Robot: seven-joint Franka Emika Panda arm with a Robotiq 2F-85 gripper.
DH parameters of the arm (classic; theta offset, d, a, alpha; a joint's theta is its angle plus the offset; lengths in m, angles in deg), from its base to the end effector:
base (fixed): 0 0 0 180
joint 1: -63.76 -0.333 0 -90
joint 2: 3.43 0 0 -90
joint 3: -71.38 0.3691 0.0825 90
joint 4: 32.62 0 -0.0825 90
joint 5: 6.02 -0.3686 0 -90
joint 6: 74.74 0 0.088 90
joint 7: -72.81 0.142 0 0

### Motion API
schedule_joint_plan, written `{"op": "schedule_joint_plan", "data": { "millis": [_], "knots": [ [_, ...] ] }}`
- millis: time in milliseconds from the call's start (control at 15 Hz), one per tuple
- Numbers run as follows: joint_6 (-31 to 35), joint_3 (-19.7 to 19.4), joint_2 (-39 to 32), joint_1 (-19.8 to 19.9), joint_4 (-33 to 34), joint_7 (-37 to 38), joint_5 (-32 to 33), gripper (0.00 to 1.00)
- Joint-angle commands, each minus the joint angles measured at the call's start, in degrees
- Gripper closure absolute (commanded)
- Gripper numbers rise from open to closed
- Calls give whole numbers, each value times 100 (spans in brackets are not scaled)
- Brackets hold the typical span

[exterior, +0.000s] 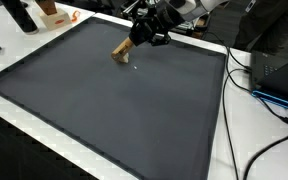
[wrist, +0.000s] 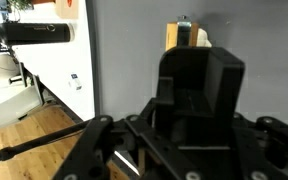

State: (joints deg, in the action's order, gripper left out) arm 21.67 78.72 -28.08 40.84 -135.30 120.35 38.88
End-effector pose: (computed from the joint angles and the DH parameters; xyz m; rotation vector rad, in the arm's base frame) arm 0.5657 0.2144 0.3365 2.2986 0.0151 0.0445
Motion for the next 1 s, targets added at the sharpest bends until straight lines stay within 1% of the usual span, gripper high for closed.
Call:
{"op": "schedule_joint_plan", "data": {
  "millis": [0,733,933],
  "knots": [
    [-154,62,-12,-51,-29,101,178,76],
    [-235,68,45,-63,-61,94,258,76],
    [-371,77,91,-82,-91,140,290,76]
  ]
}}
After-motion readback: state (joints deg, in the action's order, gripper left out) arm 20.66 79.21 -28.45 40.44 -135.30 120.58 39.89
